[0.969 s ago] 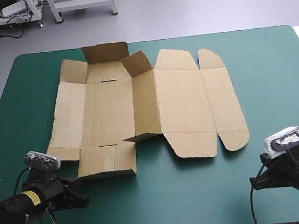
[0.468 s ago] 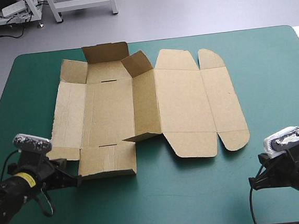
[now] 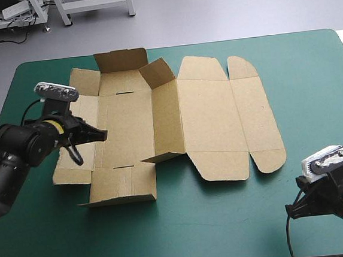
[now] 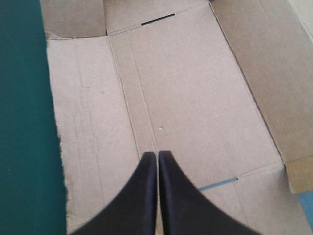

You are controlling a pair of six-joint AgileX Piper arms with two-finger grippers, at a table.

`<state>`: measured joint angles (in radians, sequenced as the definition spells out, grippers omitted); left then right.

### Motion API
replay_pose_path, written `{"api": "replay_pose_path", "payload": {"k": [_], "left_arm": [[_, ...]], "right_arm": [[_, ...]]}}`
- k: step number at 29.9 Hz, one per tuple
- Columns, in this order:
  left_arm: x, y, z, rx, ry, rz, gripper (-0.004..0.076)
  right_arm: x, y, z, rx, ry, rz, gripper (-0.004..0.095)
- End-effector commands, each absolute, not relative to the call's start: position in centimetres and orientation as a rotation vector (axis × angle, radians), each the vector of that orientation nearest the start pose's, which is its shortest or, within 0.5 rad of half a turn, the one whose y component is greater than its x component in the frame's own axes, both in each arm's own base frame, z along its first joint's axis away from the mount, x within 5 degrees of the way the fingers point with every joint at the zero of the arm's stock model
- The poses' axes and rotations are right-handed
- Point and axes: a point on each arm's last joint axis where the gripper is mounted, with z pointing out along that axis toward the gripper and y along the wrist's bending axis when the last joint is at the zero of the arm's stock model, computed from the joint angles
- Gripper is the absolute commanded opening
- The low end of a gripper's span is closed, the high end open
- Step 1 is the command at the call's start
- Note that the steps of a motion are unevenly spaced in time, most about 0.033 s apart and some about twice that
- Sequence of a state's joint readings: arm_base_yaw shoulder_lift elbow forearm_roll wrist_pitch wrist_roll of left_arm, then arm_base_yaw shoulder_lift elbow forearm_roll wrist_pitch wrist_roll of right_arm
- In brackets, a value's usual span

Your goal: Fold the box

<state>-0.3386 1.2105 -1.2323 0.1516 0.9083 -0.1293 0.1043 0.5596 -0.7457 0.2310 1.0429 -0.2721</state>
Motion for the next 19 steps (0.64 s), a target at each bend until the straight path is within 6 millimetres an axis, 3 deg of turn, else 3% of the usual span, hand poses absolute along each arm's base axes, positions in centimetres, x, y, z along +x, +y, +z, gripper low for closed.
{"api": "replay_pose_path", "payload": {"k": [1, 4, 8, 13, 19], "left_arm": [[26.1, -8.5, 38.5, 0.285, 2.326, -0.108, 0.0008], [28.0, -8.0, 36.4, 0.259, 2.414, -0.170, 0.0030], [29.2, -5.7, 35.4, 0.237, 2.472, -0.372, 0.0043], [28.1, -1.8, 35.0, 0.364, 2.557, -0.602, 0.0043], [27.9, 3.1, 35.6, 0.147, 2.508, -0.633, 0.0043]], "right_arm": [[8.3, 2.7, 34.4, -0.385, 2.212, 0.213, -0.0025], [8.2, 2.8, 34.3, -0.388, 2.223, 0.214, -0.0025], [8.2, 2.8, 34.2, -0.391, 2.229, 0.216, -0.0025], [8.2, 2.9, 34.3, -0.392, 2.226, 0.233, -0.0025], [8.2, 2.9, 34.3, -0.392, 2.227, 0.233, -0.0025]]}}
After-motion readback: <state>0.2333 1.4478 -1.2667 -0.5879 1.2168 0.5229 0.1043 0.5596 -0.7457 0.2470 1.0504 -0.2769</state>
